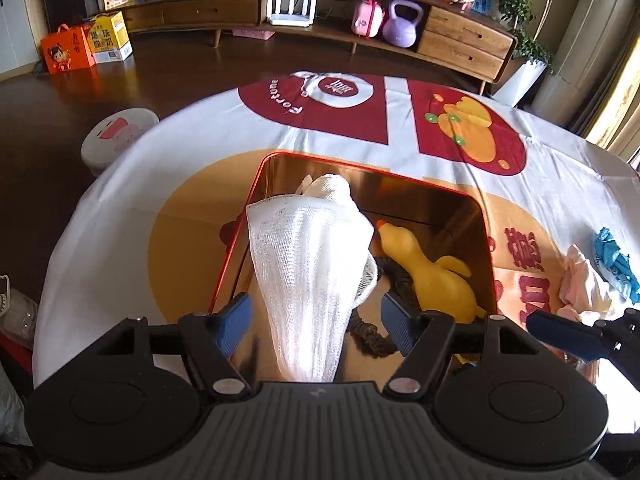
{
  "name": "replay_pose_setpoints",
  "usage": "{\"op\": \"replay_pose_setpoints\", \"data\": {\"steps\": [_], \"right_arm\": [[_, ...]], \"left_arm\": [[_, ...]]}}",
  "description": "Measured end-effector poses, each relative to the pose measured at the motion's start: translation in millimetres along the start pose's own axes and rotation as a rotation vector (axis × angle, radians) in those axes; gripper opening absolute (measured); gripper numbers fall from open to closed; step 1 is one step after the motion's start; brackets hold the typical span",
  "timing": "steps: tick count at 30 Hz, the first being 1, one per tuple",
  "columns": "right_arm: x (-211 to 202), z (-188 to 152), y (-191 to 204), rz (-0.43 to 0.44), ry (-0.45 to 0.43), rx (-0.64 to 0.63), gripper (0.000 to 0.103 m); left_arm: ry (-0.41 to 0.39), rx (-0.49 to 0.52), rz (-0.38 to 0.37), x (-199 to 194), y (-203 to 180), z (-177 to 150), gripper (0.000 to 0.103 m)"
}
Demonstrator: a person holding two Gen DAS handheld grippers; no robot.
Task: Organize soft objects
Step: 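Lower and release the mesh bag with the left tool while the right tool releases the duck in the tin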
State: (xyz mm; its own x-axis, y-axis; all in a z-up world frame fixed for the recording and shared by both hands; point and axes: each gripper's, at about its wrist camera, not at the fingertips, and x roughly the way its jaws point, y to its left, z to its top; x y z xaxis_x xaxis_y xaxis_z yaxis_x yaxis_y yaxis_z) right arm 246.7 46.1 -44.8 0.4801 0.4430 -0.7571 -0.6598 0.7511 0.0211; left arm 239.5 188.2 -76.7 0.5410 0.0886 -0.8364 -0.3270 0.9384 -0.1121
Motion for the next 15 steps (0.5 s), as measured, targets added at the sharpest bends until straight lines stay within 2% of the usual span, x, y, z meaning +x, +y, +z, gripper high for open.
{"op": "replay_pose_setpoints", "data": {"steps": [7,15], "right_arm": [[-29,-5,-12,0.021,-0.044,0.031,0.064],[-69,-14,-30,0.039,-0.102,0.076,0.081]], "left_arm": [[-0.047,0.017,-0.001,-24,-7,-6,0.071],[-0.092,0.055,-0.031,-54,-26,-17,0.071]]}}
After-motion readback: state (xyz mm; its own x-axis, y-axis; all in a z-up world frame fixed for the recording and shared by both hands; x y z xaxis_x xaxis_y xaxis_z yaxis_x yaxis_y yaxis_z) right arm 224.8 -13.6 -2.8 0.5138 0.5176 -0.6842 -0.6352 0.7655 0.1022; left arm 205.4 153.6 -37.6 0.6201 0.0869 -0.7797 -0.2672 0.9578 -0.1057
